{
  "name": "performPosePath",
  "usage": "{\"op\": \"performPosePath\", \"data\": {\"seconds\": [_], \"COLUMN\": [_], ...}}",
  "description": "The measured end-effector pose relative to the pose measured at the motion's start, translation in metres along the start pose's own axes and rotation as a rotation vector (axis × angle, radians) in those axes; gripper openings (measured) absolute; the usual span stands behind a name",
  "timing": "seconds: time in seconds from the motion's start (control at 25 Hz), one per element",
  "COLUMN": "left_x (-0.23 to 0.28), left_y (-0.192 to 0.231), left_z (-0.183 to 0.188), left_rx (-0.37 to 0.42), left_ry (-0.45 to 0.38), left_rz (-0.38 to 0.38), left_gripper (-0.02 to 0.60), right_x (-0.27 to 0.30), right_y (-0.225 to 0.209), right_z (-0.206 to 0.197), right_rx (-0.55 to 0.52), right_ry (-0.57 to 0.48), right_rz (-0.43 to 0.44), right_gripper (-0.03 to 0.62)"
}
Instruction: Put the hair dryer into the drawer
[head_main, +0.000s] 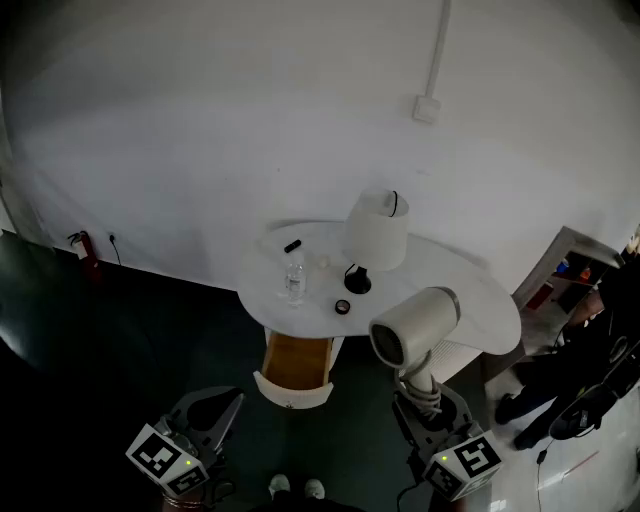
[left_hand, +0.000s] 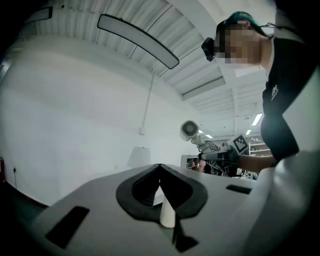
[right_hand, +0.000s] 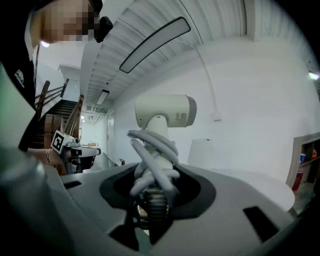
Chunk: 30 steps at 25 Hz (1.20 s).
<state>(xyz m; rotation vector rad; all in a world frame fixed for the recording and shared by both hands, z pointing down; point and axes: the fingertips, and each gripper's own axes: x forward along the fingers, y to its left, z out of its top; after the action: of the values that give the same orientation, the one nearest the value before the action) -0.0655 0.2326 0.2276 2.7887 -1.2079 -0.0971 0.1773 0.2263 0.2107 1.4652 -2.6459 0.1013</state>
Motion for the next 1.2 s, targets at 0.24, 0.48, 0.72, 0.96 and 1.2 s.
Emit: {"op": "performPosePath", "data": {"seconds": [0.24, 0.48, 0.72, 0.96, 1.2], "left_x": [0.007, 0.010, 0.009, 0.003, -0.007], "left_y": [-0.004, -0.005, -0.005, 0.001, 0.018], "left_z": [-0.002, -0.004, -0.010, -0.014, -0.020], "left_rx": [-0.013, -0.024, -0.035, -0.053, -0.064], "left_ry": [0.011, 0.013, 0.027, 0.041, 0.047], "left_rz": [0.000, -0.001, -0.004, -0.025, -0.045], "left_gripper": [0.008, 0.008, 0.008, 0.008, 0.008], "right_x": [-0.001, -0.003, -0.001, 0.007, 0.015], "right_y": [-0.004, -0.008, -0.005, 0.004, 0.018], "right_z": [0.004, 0.002, -0.006, -0.019, -0.028], "right_rx": [-0.012, -0.009, 0.013, 0.009, -0.003], "right_ry": [0.005, 0.013, 0.026, 0.082, 0.130], "right_rz": [0.013, 0.008, 0.019, 0.020, -0.001], "right_gripper": [0.183, 0.183, 0.183, 0.184, 0.183]}}
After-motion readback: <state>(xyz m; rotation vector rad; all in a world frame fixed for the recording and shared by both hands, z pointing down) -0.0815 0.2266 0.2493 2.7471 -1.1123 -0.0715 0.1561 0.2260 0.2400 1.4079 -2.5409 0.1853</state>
